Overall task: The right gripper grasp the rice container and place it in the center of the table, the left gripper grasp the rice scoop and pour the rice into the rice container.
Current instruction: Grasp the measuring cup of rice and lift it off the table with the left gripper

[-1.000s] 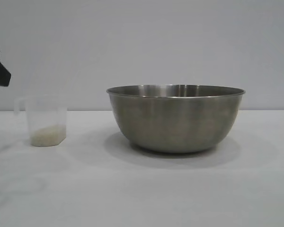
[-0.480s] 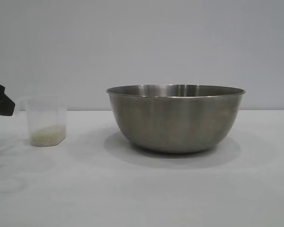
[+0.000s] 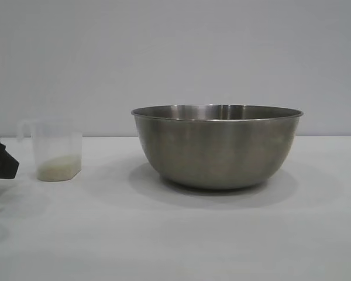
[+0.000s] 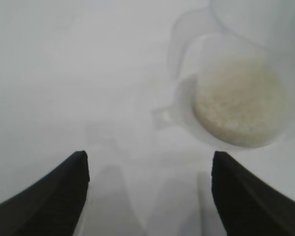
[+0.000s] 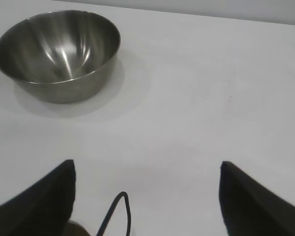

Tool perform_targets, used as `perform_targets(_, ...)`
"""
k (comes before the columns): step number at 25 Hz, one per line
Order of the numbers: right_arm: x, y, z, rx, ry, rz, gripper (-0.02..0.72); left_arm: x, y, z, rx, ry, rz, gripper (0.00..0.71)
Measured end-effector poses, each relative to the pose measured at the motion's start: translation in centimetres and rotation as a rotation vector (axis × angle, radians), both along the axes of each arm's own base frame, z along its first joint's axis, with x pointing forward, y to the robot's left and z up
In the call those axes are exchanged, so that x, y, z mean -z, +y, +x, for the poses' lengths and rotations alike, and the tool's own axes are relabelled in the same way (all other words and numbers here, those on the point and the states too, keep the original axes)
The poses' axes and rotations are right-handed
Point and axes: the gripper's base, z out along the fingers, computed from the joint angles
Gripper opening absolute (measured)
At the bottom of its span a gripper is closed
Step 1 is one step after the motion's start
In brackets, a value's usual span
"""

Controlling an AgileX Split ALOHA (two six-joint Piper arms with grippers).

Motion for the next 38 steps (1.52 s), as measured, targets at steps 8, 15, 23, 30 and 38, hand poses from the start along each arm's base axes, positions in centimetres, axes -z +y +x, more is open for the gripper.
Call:
perform_targets(8, 0.0, 0.0, 0.0, 0.000, 0.000, 0.000, 0.538, -0.5, -0.1, 1.1, -0.009, -0.043, -0.007, 0.493)
perform_targets(15, 0.0, 0.0, 0.0, 0.001, 0.000, 0.002, 0.538, -0.6, -0.3, 3.1, -0.007, -0.096, 0.004, 0.493)
perform_targets(23, 0.0, 0.0, 0.0, 0.001, 0.000, 0.001, 0.538, -0.9, -0.9, 5.7, 0.020, -0.167, 0.007, 0.260)
perform_targets(30, 0.0, 0.0, 0.0, 0.001, 0.000, 0.001, 0.538, -1.4, -2.0, 7.1, 0.128, -0.220, 0.019, 0.000)
perform_targets(38, 0.0, 0.0, 0.0, 0.001, 0.000, 0.001, 0.538, -4.5, -2.9, 7.9, 0.230, -0.328, 0.035, 0.000)
